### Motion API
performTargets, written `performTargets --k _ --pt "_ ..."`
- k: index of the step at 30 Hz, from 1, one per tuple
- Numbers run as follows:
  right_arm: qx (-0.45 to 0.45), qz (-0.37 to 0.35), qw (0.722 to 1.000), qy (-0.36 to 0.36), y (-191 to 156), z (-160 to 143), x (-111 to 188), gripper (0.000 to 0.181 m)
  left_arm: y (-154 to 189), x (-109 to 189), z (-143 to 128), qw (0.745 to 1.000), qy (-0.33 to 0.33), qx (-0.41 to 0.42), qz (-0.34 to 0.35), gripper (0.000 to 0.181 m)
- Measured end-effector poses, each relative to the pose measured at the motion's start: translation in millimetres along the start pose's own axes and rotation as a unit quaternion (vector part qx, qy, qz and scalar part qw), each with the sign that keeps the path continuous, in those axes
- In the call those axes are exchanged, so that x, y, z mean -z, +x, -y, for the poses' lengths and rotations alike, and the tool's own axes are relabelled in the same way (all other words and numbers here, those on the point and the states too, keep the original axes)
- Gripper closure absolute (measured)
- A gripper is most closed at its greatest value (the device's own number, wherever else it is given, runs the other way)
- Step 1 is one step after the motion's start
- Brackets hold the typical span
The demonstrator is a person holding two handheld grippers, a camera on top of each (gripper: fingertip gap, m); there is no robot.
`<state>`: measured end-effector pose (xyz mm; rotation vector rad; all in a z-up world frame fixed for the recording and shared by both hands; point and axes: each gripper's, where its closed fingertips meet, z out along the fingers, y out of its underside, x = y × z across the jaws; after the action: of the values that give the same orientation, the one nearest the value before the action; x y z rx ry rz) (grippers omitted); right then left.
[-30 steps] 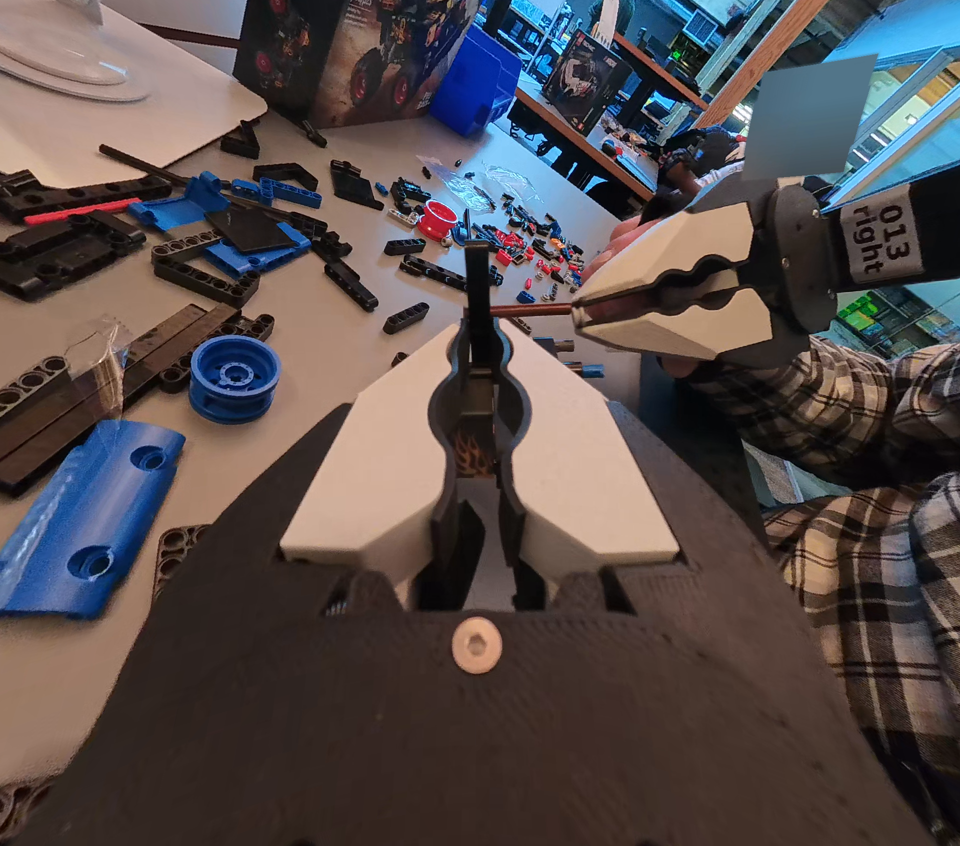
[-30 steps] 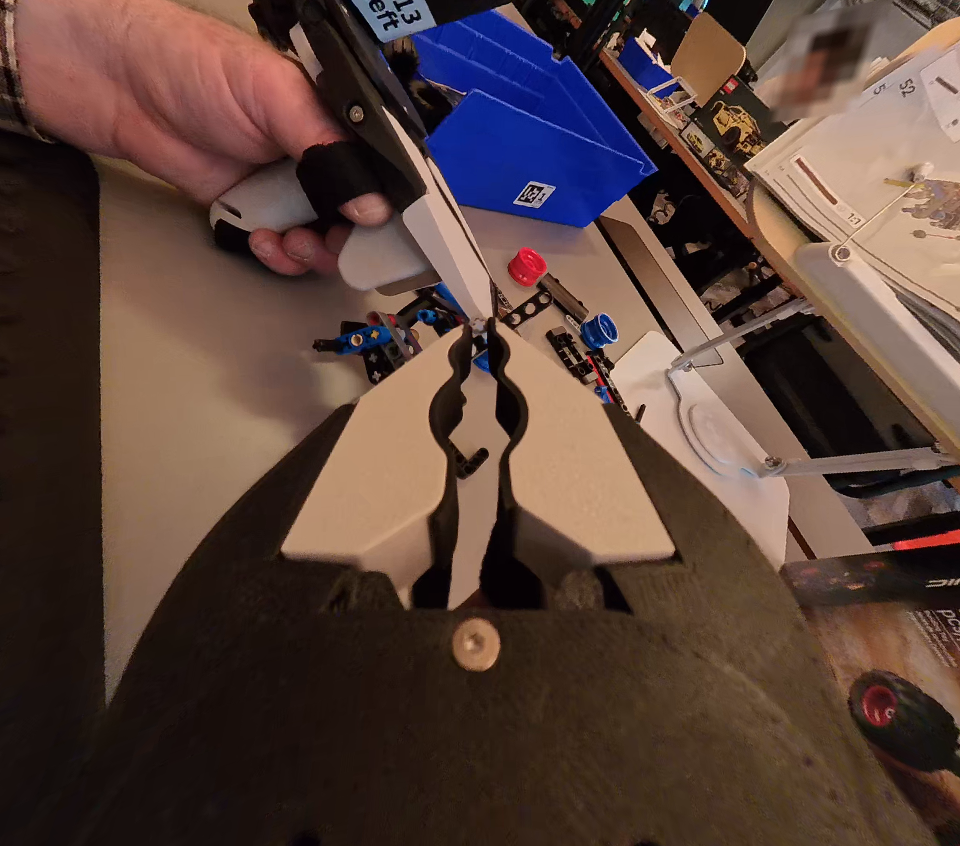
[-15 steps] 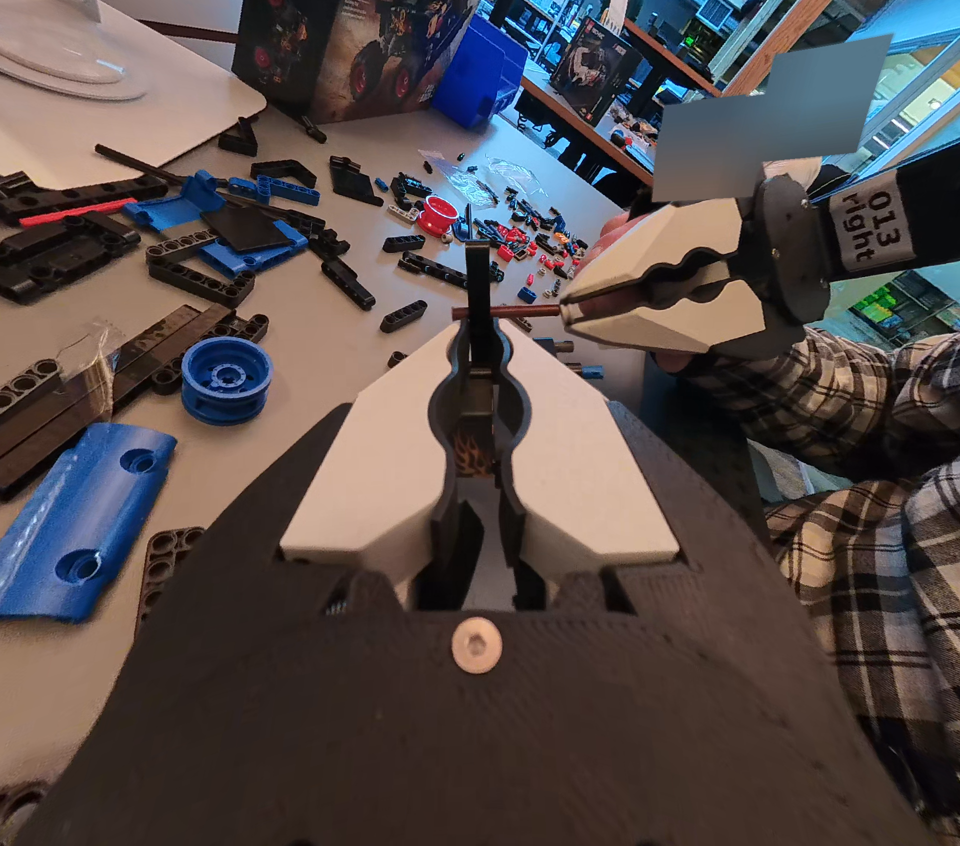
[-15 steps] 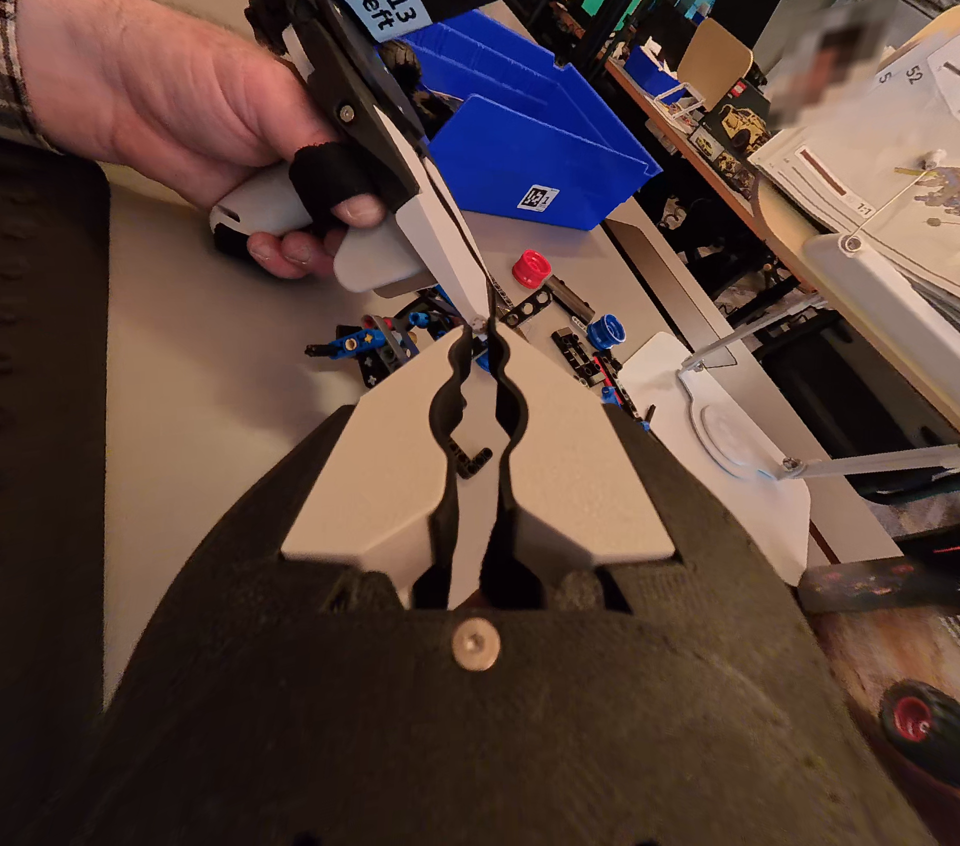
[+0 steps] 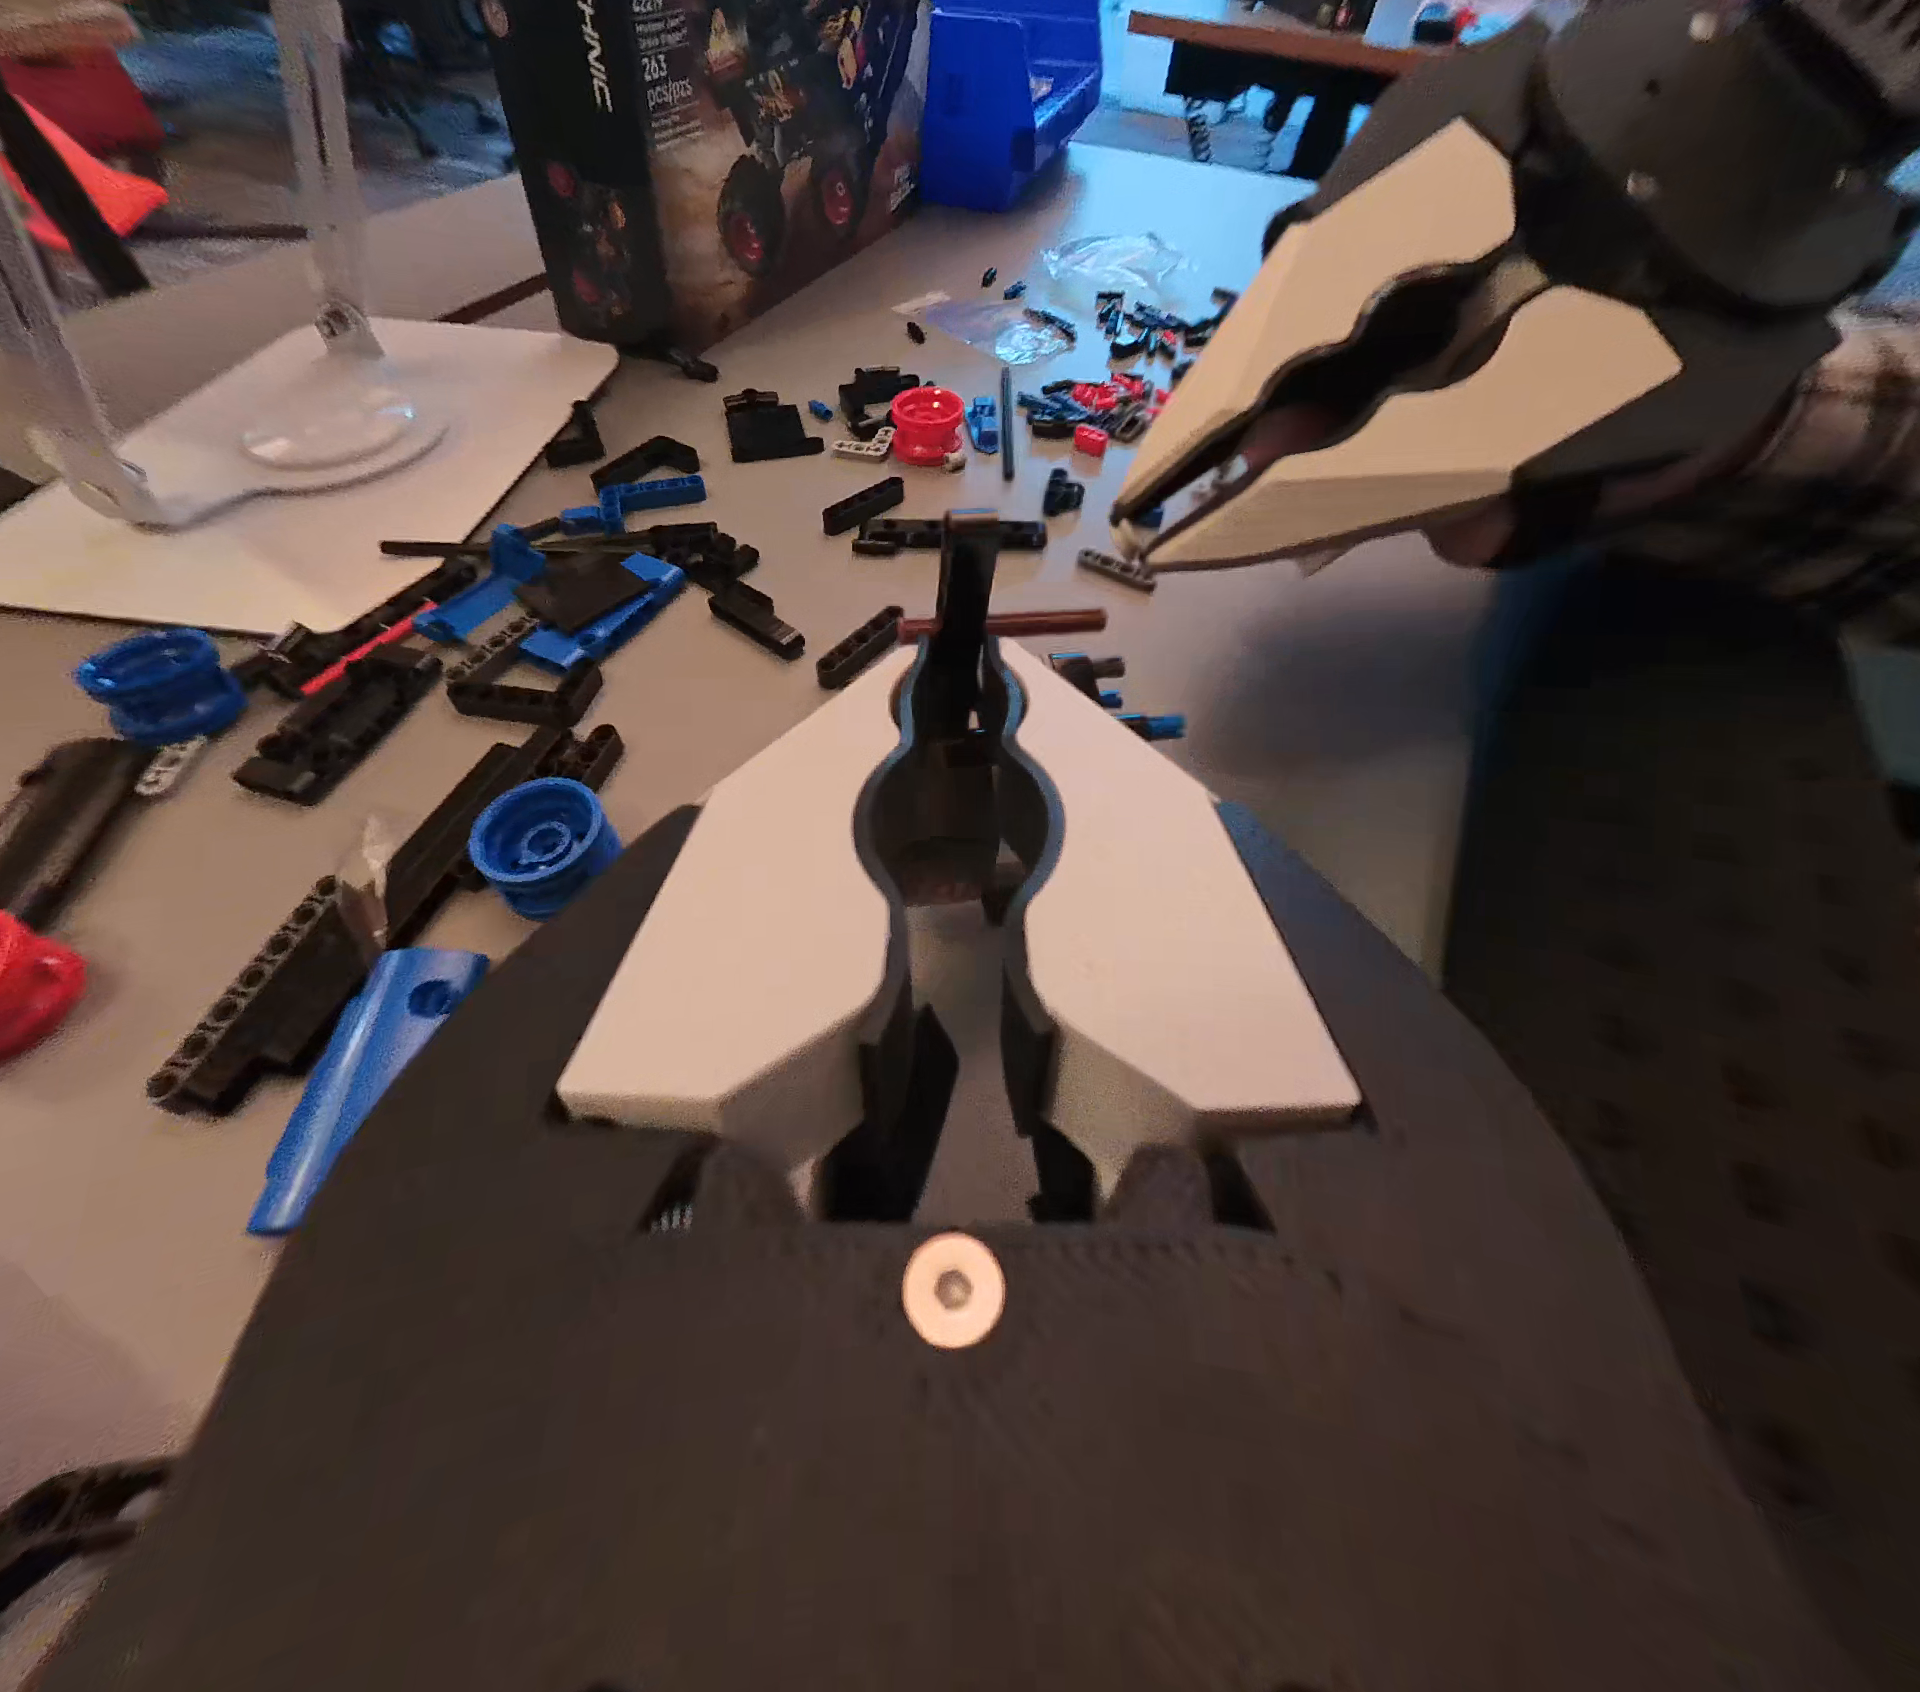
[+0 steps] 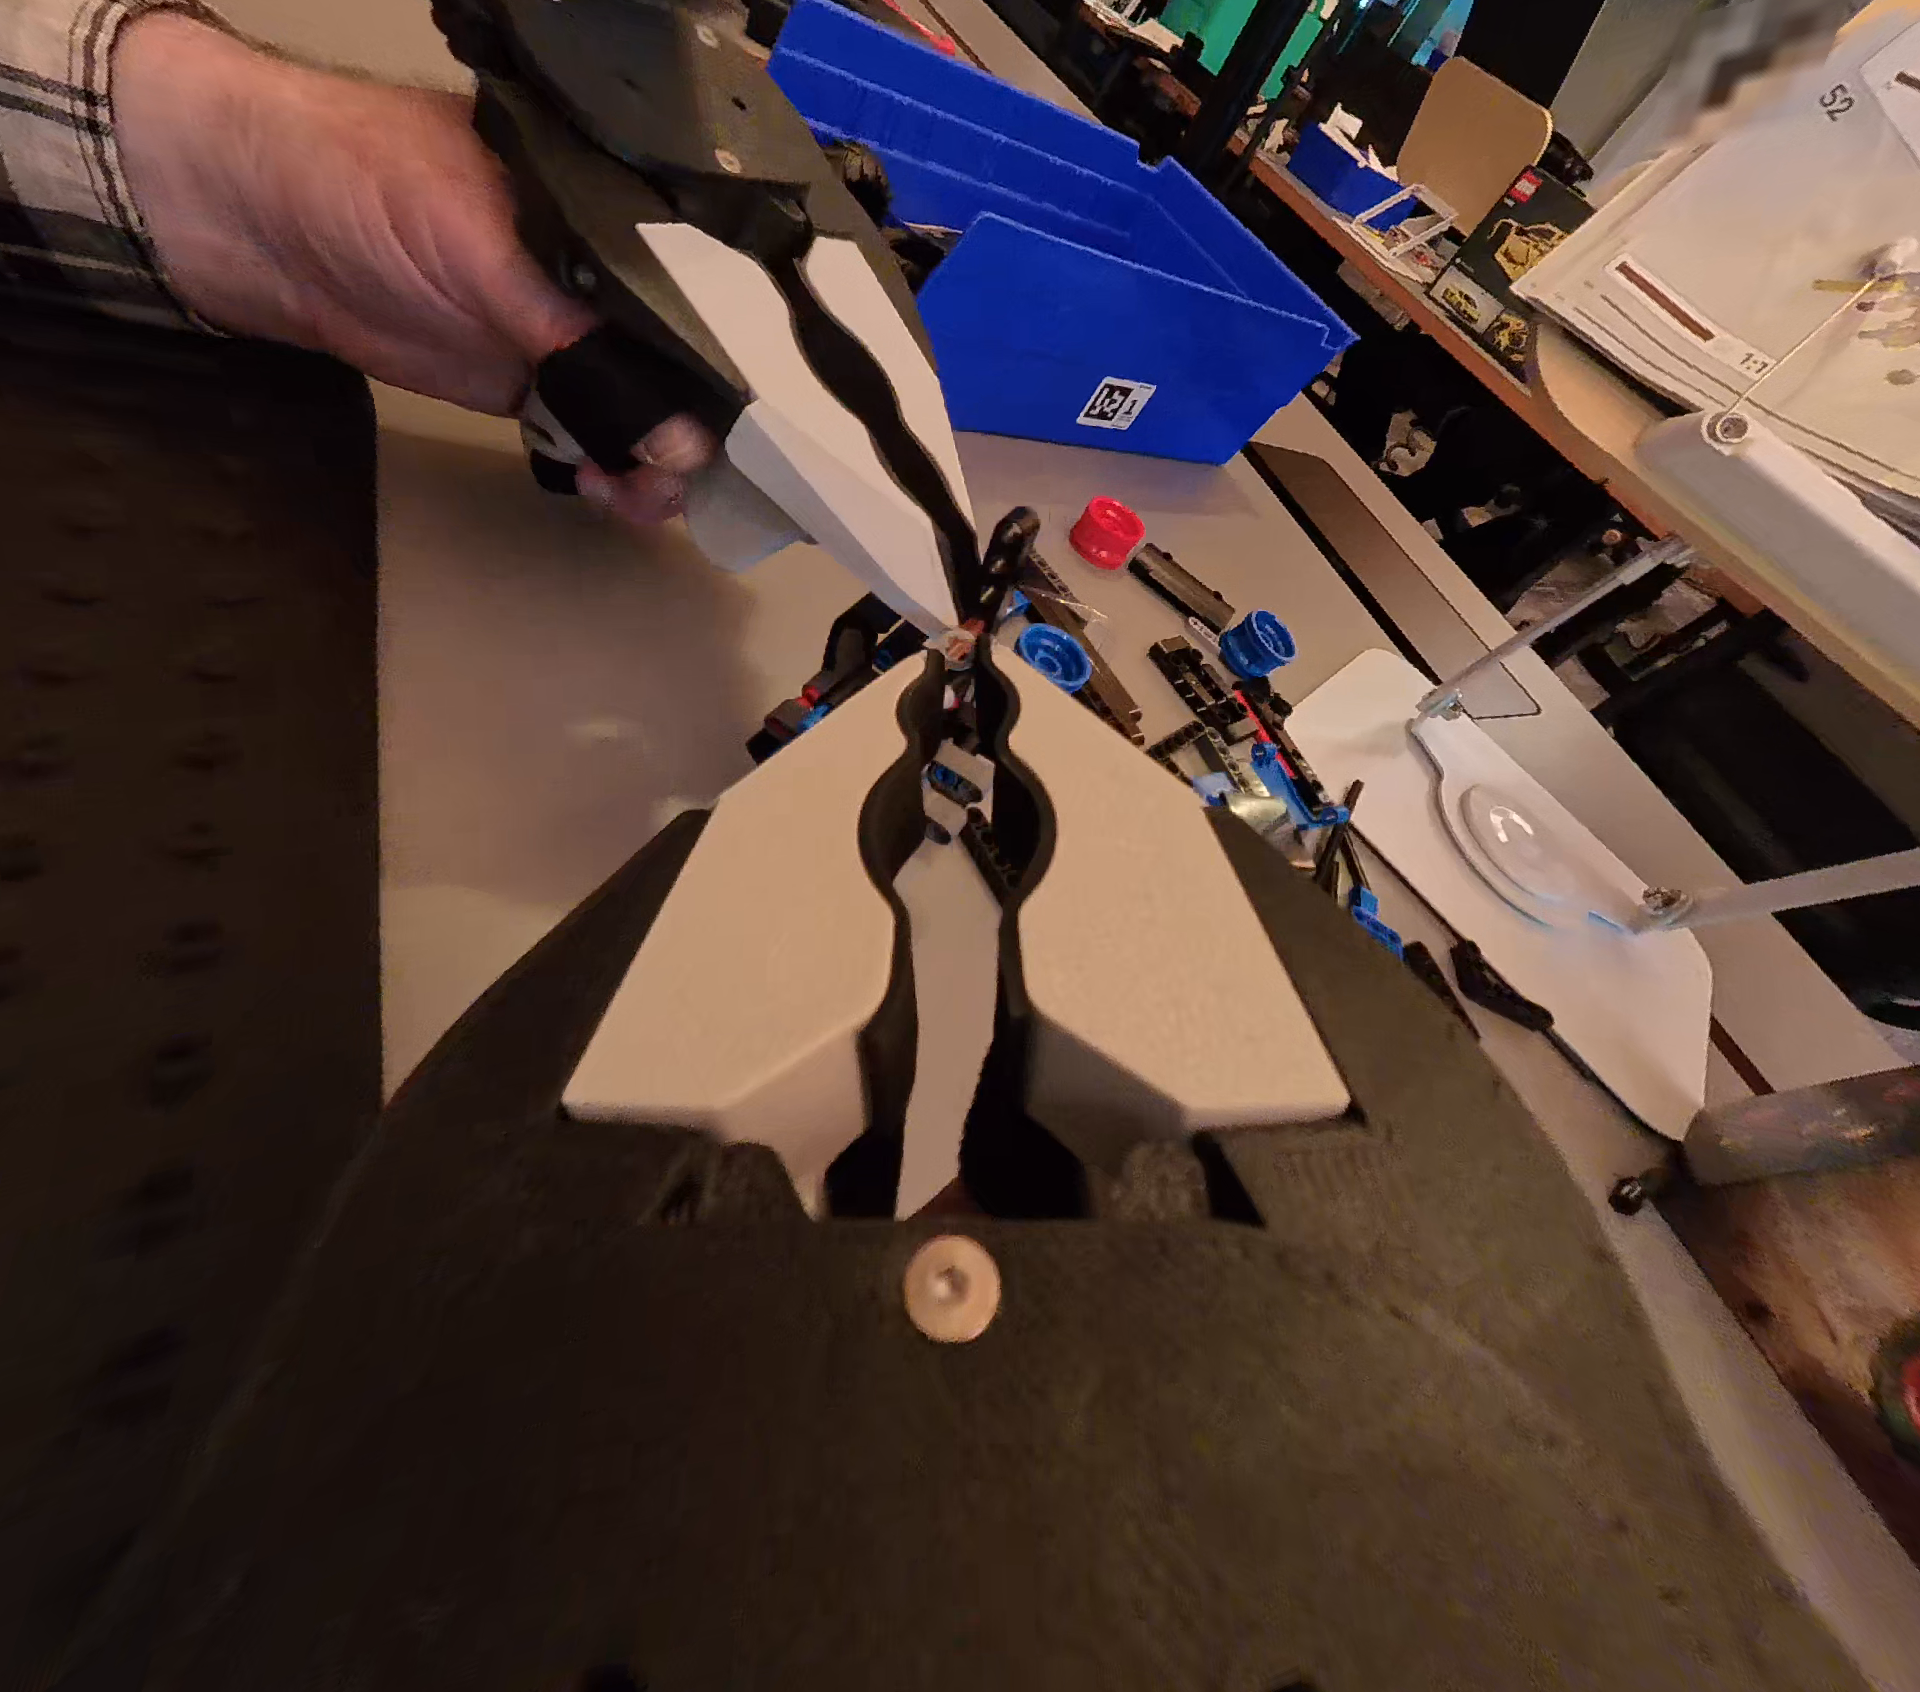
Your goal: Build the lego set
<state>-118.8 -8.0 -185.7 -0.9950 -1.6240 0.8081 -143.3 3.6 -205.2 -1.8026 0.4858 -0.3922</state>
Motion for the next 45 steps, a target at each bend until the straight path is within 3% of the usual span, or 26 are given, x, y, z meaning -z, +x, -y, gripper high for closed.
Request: performTargets --k 6,13,23,27,33,45 --pt "-0.005 0.005 1.000 -0.001 -4 -5 10 0.179 4 5 -2 0.996 -0.007 -0.078 0.050 0.151" --pt "-0.018 0.008 1.000 -0.002 -3 -10 20 0.179 20 -2 -9 0.992 -0.043 -0.112 0.027 0.142" --pt "-0.015 0.038 0.999 -0.011 -12 -19 23 0.179 23 4 -26 0.990 -0.096 -0.037 0.096 0.148" --pt "-0.010 0.046 0.999 -0.008 -16 -18 23 0.179 22 4 -19 0.990 -0.086 -0.024 0.112 0.153" --pt "-0.014 0.052 0.999 -0.005 -17 -18 25 0.179 20 -1 -21 0.986 -0.099 -0.022 0.136 0.175" --pt "0.049 0.082 0.995 -0.032 -19 -32 18 0.179 17 -6 -19 0.989 -0.081 -0.015 0.120 0.174"
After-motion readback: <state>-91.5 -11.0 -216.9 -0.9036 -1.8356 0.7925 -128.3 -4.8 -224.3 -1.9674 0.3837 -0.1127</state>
